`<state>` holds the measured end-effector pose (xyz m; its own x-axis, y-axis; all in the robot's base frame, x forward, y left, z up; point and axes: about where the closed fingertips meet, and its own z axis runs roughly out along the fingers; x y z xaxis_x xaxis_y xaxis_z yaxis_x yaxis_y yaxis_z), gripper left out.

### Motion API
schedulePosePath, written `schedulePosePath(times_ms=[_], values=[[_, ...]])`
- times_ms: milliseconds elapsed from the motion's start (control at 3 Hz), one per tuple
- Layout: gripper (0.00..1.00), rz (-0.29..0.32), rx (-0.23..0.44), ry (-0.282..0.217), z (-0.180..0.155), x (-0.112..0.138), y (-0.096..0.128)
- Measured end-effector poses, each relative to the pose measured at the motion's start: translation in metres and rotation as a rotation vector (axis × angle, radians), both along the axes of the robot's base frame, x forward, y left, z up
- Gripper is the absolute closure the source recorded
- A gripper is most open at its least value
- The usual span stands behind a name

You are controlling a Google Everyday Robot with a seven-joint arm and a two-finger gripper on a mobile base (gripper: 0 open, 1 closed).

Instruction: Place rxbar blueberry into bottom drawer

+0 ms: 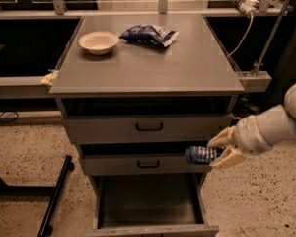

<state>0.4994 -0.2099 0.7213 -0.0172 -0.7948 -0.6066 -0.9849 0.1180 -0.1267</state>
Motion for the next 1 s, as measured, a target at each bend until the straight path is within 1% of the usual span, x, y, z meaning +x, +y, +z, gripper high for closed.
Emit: schedulePosePath(times_ms=[333, 667, 1000], values=[[1.00, 0.020, 0.046, 0.086, -0.110, -0.017, 0.002], [1.00, 0.020, 0.046, 0.086, -0.110, -0.017, 0.002], [1.00, 0.040, 0.003, 0.064, -0.148, -0.014, -0.012]])
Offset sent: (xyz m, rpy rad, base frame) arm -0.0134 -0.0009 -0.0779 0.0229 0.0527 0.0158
